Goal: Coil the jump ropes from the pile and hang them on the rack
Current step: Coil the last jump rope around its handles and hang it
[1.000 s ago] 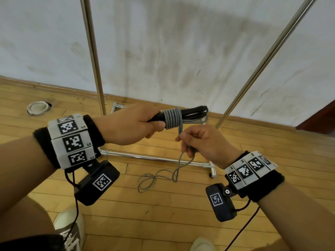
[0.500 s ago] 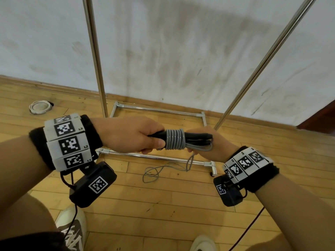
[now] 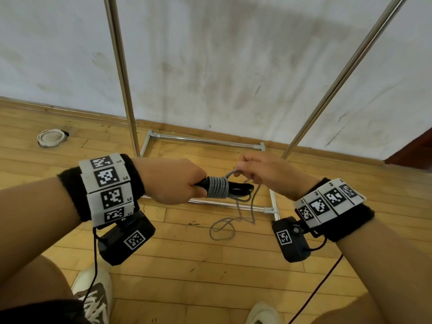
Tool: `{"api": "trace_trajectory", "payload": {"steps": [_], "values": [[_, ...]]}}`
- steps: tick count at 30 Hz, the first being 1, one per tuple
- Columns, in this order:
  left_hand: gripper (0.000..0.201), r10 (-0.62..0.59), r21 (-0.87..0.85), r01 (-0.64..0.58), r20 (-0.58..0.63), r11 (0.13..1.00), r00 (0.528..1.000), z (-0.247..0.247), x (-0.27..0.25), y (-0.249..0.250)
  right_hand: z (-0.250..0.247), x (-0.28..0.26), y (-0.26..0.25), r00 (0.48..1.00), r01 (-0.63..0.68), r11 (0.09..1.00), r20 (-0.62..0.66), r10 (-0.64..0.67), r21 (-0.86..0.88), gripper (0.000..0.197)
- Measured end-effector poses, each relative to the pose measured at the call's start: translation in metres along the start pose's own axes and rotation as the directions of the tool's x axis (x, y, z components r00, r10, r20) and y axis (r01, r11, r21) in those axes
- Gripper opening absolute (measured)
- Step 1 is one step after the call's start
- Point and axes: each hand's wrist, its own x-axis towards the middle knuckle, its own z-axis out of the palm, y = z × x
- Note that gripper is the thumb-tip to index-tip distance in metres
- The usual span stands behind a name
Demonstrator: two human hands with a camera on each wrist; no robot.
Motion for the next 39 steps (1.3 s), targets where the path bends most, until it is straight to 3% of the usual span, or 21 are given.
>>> {"api": "trace_trajectory", "payload": {"steps": [4, 7, 13, 20, 25, 29, 34, 39], "values": [[0.018, -0.051, 0.034, 0.056, -0.141, 0.998, 0.989, -0.003, 0.007, -0.005, 0.0, -0.005, -0.008, 0.999, -0.027, 0.988, -0.037, 0.033, 0.154, 0.016], [0.017, -0.063, -0.026, 0.058, -0.279, 0.998, 0.958, -0.006, 0.011, -0.008, 0.005, -0.007, -0.011, 0.998, -0.001, 0.927, -0.059, 0.025, 0.376, 0.011], [0.026, -0.024, -0.208, -0.087, -0.479, 0.974, 0.877, -0.017, 0.009, -0.012, 0.017, -0.007, -0.008, 0.975, 0.096, 0.869, -0.22, 0.015, 0.485, 0.01], [0.02, -0.003, -0.359, -0.18, -0.455, 0.916, 0.89, -0.018, -0.001, -0.011, 0.025, -0.008, 0.008, 0.953, 0.115, 0.878, -0.301, 0.034, 0.464, 0.037], [0.017, 0.035, -0.387, -0.201, -0.395, 0.9, 0.918, -0.02, -0.009, -0.01, 0.026, -0.013, 0.015, 0.978, 0.148, 0.892, -0.194, -0.069, 0.426, 0.017], [0.016, 0.092, -0.421, -0.224, -0.311, 0.879, 0.946, -0.022, -0.016, -0.009, 0.02, -0.014, 0.024, 0.984, 0.177, 0.902, -0.087, -0.155, 0.393, 0.029], [0.016, 0.187, -0.415, -0.259, -0.205, 0.872, 0.961, -0.022, -0.023, -0.004, 0.023, -0.013, 0.027, 0.987, 0.157, 0.979, -0.002, -0.158, 0.133, 0.011], [0.022, 0.201, -0.346, -0.223, -0.098, 0.911, 0.975, -0.018, -0.026, -0.001, 0.012, -0.007, 0.034, 0.991, 0.112, 0.991, 0.077, -0.106, -0.075, 0.009]]}}
